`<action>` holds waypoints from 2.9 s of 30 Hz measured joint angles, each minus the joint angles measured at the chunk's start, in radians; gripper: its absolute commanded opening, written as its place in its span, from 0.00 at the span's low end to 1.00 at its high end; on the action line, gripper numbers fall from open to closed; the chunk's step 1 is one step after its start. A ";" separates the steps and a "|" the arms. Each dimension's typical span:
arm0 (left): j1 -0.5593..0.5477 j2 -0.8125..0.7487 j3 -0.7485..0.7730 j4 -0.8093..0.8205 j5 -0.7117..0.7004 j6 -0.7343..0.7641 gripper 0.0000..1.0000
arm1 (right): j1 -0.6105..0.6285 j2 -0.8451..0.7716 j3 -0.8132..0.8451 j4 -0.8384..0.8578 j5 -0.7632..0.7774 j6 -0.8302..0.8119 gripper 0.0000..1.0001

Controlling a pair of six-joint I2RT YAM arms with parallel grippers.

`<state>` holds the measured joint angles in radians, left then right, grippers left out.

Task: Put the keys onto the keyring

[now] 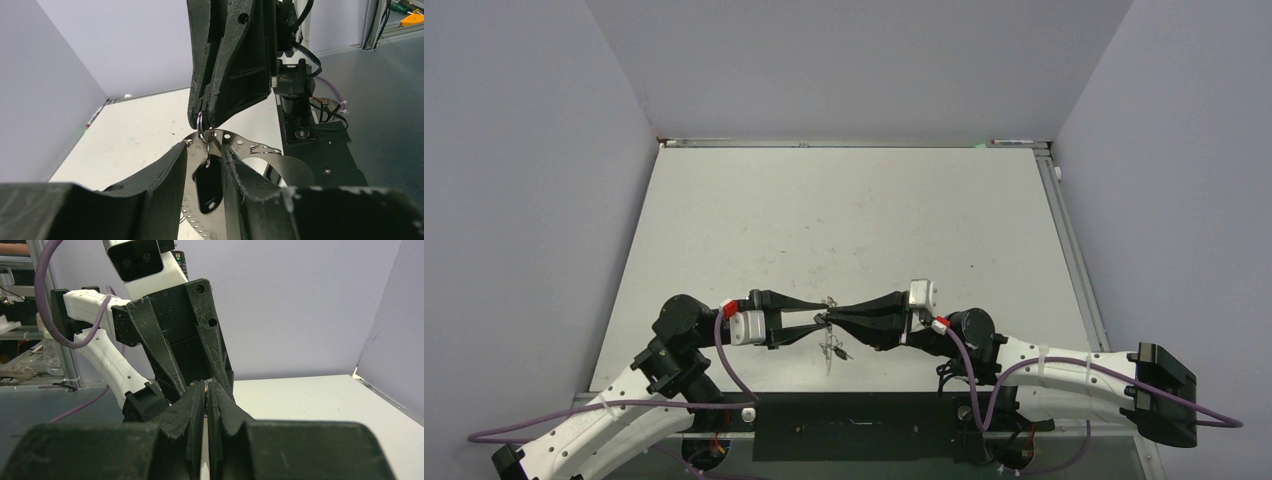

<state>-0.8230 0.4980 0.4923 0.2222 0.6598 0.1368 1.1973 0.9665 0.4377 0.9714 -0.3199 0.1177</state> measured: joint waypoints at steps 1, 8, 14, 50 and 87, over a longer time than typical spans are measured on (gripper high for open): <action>0.000 0.000 0.000 0.000 0.000 -0.001 0.24 | 0.000 0.000 0.000 0.000 0.000 0.001 0.05; 0.000 0.000 -0.005 0.000 0.003 -0.003 0.31 | 0.000 0.000 0.000 0.000 -0.004 0.005 0.05; 0.000 0.000 -0.006 0.001 0.004 -0.005 0.34 | 0.000 0.000 0.000 0.000 -0.008 0.009 0.05; 0.012 0.011 -0.005 -0.017 0.011 -0.020 0.00 | 0.000 -0.035 0.010 -0.120 0.006 0.001 0.28; 0.013 0.126 0.019 -0.161 -0.087 0.036 0.00 | -0.006 0.089 0.618 -1.436 0.067 -0.558 0.30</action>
<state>-0.8097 0.6239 0.5114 0.0608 0.5728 0.1726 1.1912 1.0557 1.0554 -0.4644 -0.2527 -0.4404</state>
